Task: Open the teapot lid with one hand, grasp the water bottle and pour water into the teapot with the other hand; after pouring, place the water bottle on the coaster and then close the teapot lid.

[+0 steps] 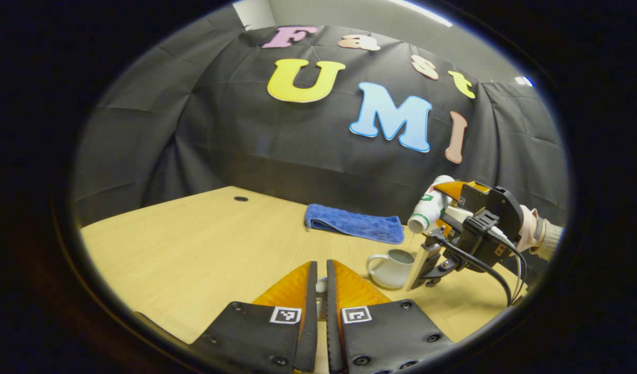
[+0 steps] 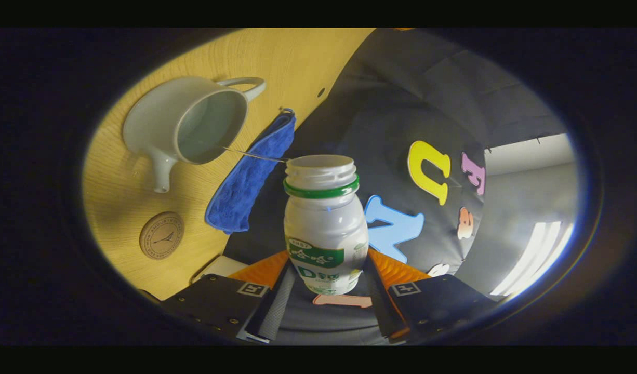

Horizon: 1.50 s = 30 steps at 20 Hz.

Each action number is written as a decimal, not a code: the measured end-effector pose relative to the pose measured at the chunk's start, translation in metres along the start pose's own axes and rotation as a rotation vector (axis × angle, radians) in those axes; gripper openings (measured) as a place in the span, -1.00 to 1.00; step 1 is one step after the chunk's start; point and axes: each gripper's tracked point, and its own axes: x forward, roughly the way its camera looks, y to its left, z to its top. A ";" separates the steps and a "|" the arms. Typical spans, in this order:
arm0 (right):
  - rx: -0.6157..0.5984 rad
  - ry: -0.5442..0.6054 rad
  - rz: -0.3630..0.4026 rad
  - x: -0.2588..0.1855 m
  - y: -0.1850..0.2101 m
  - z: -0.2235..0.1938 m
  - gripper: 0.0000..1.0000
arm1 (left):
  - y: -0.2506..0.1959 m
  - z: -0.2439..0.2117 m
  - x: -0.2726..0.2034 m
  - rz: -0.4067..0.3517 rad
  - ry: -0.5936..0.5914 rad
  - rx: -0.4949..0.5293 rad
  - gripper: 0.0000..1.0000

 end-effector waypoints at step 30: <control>0.432 0.125 0.173 -0.020 0.060 -0.015 0.42 | 0.007 -0.001 -0.006 0.013 0.001 -0.005 -0.64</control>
